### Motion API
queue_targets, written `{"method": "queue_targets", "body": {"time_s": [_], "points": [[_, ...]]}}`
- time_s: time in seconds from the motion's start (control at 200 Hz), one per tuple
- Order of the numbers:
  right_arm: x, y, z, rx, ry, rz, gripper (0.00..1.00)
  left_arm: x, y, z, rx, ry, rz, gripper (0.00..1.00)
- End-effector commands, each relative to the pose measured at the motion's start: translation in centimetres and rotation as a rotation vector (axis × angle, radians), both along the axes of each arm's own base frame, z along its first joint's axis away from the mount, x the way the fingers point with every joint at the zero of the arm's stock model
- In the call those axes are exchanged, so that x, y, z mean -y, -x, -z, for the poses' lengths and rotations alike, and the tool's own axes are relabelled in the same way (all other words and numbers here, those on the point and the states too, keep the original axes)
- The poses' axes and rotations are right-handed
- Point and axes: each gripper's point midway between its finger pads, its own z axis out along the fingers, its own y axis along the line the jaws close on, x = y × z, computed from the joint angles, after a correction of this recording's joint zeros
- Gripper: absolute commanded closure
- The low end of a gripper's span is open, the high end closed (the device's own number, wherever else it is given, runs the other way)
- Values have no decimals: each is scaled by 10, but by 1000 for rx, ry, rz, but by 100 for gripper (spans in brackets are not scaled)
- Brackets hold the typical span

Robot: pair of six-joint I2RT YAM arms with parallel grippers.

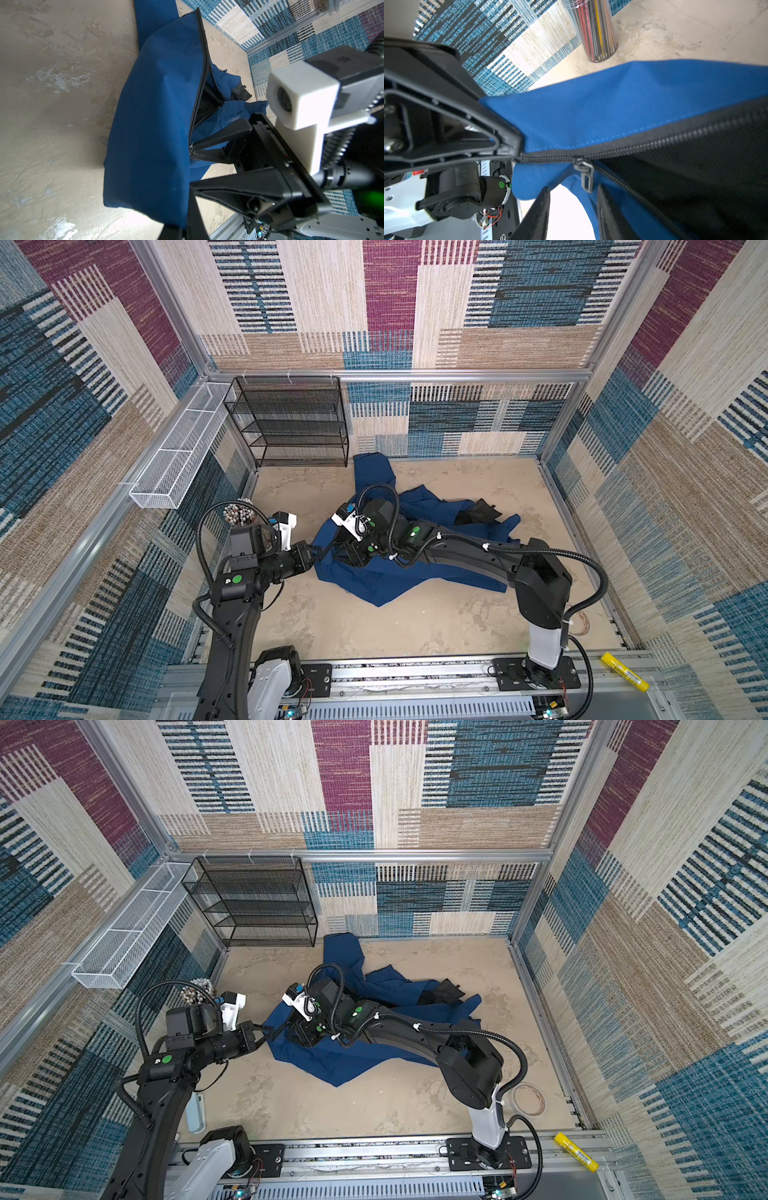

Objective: Zip up the jacket

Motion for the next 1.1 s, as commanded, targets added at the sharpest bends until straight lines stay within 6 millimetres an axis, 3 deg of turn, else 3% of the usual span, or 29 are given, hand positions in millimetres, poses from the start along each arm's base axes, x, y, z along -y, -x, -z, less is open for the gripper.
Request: {"method": "queue_targets", "body": {"time_s": [0.0,0.205,0.766,1.097], "points": [[-8,-4,-10,18,-43,1,61,1,-1,-7,24,4,6,100],[-8,-8,-10,26,-37,24,75,1,-1,-7,23,4,6,100],[-1,-10,-16,38,-27,48,100,0,-2,-6,21,2,4,100],[7,-19,-16,42,32,109,100,-2,-3,-6,23,-13,-7,100]]}}
